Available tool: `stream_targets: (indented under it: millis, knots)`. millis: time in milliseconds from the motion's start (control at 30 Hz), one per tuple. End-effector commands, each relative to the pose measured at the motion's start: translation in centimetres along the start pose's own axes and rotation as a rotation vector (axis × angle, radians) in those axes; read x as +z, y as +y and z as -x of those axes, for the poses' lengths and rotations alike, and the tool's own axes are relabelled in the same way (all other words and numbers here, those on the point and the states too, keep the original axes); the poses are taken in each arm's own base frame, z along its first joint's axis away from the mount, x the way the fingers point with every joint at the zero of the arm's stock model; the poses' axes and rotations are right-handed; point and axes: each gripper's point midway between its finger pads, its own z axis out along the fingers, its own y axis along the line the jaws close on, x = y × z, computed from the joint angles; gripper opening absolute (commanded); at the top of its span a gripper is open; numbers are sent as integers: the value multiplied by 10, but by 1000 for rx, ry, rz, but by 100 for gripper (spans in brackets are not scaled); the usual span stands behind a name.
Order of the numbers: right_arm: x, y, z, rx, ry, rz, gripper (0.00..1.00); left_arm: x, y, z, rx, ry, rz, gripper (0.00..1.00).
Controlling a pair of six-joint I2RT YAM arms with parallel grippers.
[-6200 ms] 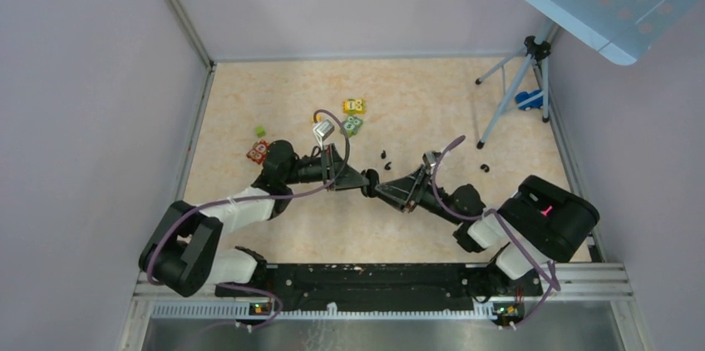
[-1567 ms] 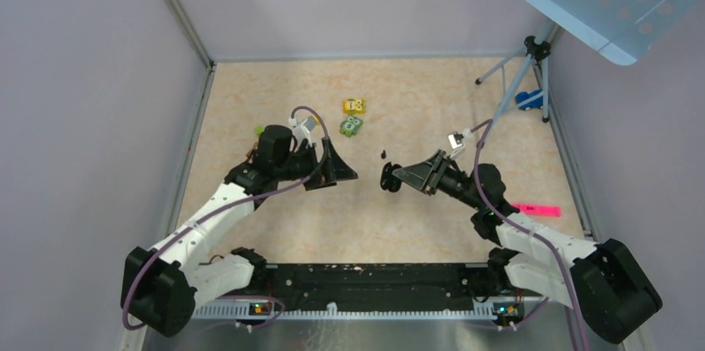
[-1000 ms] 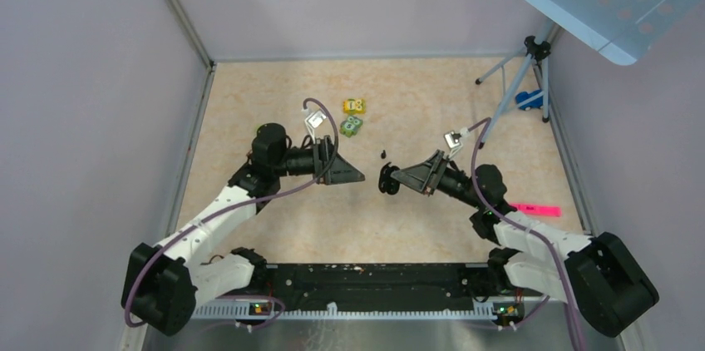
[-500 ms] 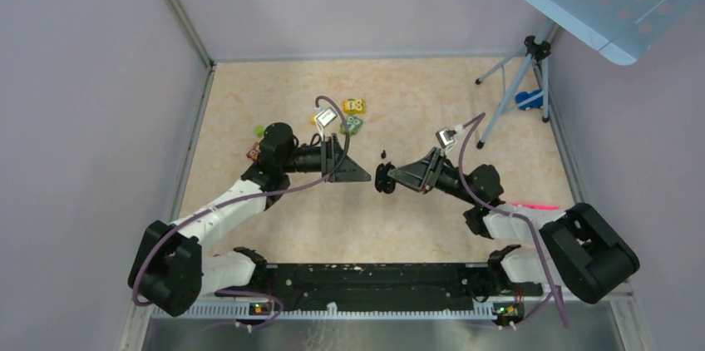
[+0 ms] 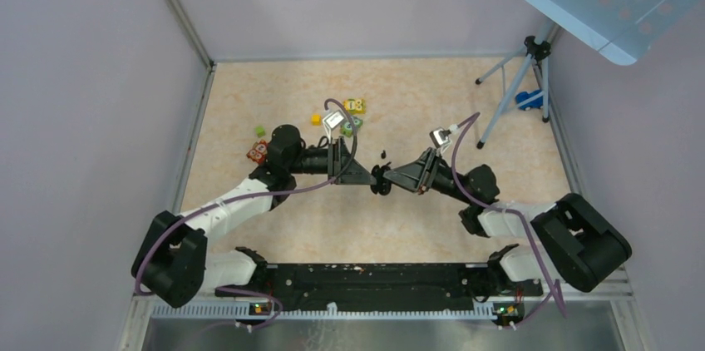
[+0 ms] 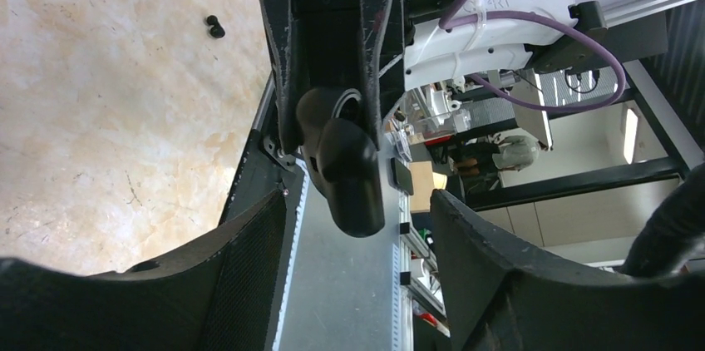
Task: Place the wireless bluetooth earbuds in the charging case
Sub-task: Pass from the right arm to the left
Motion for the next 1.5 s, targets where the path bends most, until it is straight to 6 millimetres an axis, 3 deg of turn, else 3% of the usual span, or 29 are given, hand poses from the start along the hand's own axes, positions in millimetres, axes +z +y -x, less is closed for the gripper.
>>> stream_targets:
  millis: [0,233,333,1200,1400,1467]
  knots:
    - [7,28,7,-68,-15,106,0,2,-6,2,49,-11,-32,67]
    - [6,30,4,-64,-11,113,0,2,-9,4,49,-23,-47,62]
    - [6,30,3,-61,-10,113,0,2,-11,3,38,-24,-68,55]
    - [9,31,1,-58,-2,115,0,1,-10,0,13,-45,-82,35]
    - [9,31,1,-58,-5,114,0,1,-8,-2,9,-45,-79,25]
    - [9,32,1,-59,-4,116,0,1,-8,-2,8,-45,-78,28]
